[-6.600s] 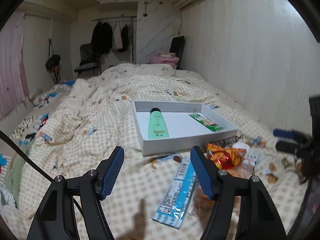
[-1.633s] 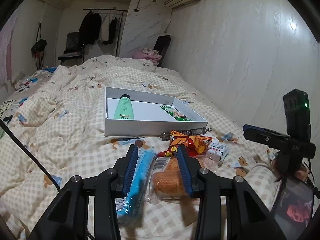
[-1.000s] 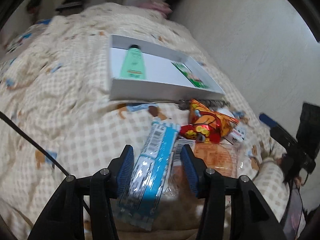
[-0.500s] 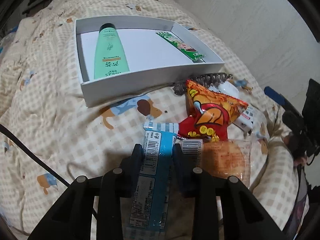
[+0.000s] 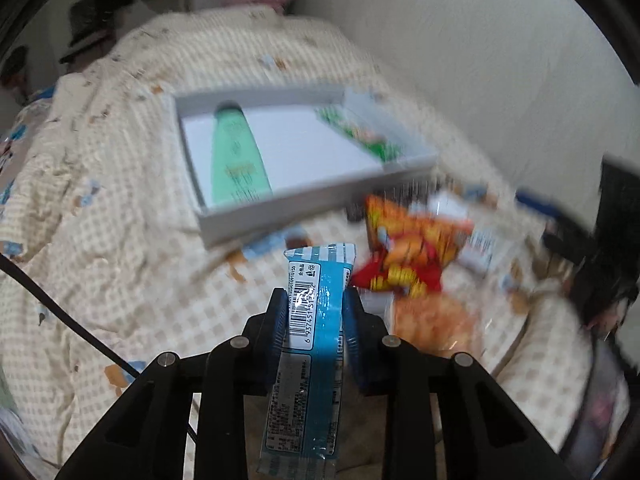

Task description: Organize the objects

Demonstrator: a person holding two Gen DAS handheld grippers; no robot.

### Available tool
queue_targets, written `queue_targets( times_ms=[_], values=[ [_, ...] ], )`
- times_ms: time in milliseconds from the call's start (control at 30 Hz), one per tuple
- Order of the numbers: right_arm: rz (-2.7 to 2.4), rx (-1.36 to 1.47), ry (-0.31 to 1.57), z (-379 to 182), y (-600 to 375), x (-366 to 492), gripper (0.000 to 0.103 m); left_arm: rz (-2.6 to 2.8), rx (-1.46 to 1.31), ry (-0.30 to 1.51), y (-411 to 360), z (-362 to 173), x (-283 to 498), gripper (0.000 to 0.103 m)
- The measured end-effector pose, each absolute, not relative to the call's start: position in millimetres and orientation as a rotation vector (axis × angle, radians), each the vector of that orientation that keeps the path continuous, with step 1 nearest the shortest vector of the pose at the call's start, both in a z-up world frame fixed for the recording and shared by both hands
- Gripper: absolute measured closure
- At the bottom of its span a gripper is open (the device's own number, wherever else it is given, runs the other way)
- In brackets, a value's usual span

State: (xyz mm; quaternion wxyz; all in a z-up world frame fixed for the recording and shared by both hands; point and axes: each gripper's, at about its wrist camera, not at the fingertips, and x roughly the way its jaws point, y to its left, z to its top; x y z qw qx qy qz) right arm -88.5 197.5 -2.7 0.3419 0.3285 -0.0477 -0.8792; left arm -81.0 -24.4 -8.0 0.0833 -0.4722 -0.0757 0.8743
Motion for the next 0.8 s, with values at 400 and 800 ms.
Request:
queue_targets(
  times_ms=[400,800],
  values=[
    [-2.287,0.857,-0.13,-4.1,198.3,-89.4,0.0,2.806,-1.345,-0.881,-81.7,-21.3,-108.5,0.072],
    [-2.287,0.861,-0.135,-4.7,198.4,-90.1,0.0,2.84,-1.434,-0.687,-60.9,-20.5,-107.2,0.07]
  ],
)
